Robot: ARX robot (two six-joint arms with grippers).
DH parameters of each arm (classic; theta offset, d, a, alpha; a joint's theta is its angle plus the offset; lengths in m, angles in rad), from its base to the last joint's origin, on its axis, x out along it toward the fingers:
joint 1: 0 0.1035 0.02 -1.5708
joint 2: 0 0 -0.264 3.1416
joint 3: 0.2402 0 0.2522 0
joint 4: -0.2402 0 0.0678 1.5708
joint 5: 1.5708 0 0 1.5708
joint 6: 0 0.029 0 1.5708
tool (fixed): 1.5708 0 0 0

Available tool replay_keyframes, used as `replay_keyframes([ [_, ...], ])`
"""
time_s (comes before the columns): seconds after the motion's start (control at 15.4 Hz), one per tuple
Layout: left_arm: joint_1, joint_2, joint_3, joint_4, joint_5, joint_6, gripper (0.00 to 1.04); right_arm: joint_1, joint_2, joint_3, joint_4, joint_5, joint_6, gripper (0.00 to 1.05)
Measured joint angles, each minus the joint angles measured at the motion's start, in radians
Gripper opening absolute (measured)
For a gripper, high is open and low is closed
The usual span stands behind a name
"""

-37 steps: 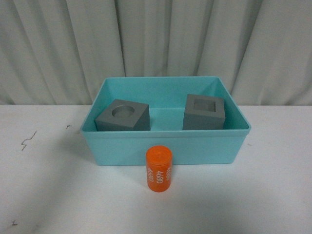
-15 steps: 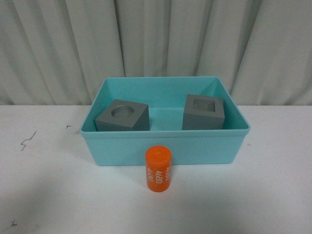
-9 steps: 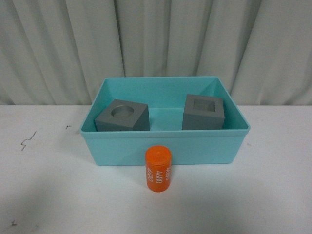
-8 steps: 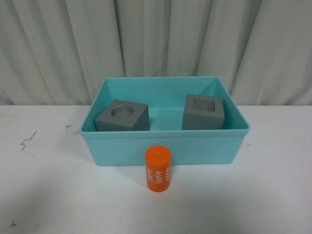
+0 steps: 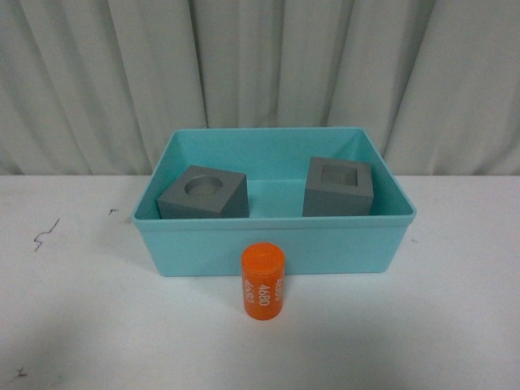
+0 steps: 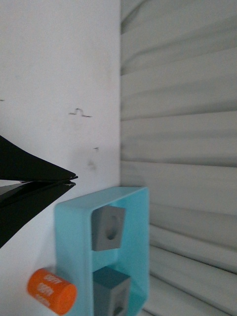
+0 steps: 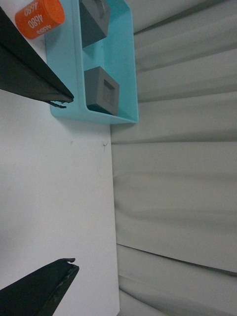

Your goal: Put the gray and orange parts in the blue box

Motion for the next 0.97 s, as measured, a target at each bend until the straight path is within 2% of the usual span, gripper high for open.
replay_keyframes([
  [0.39,0.0,-0.014,0.0,0.011,0.0,0.0,0.02,0.0,0.0,0.0,0.001,0.0,0.0,0.98],
  [0.45,0.0,-0.014,0.0,0.01,0.0,0.0,0.15,0.0,0.0,0.0,0.0,0.0,0.0,0.98],
  [0.58,0.0,-0.014,0.0,0.01,0.0,0.0,0.87,0.0,0.0,0.0,0.0,0.0,0.0,0.98],
  [0.65,0.0,-0.014,0.0,0.01,0.0,0.0,0.99,0.0,0.0,0.0,0.0,0.0,0.0,0.98],
  [0.78,0.0,-0.014,0.0,0.01,0.0,0.001,0.98,0.0,0.0,0.0,0.0,0.0,0.0,0.98],
  [0.84,0.0,-0.014,0.0,0.01,0.0,0.0,0.98,-0.013,0.046,0.021,-0.052,-0.067,-0.007,0.98],
  [0.97,0.0,-0.014,0.0,0.01,0.001,0.0,0.98,0.083,0.393,0.126,0.182,-0.08,0.007,0.98],
])
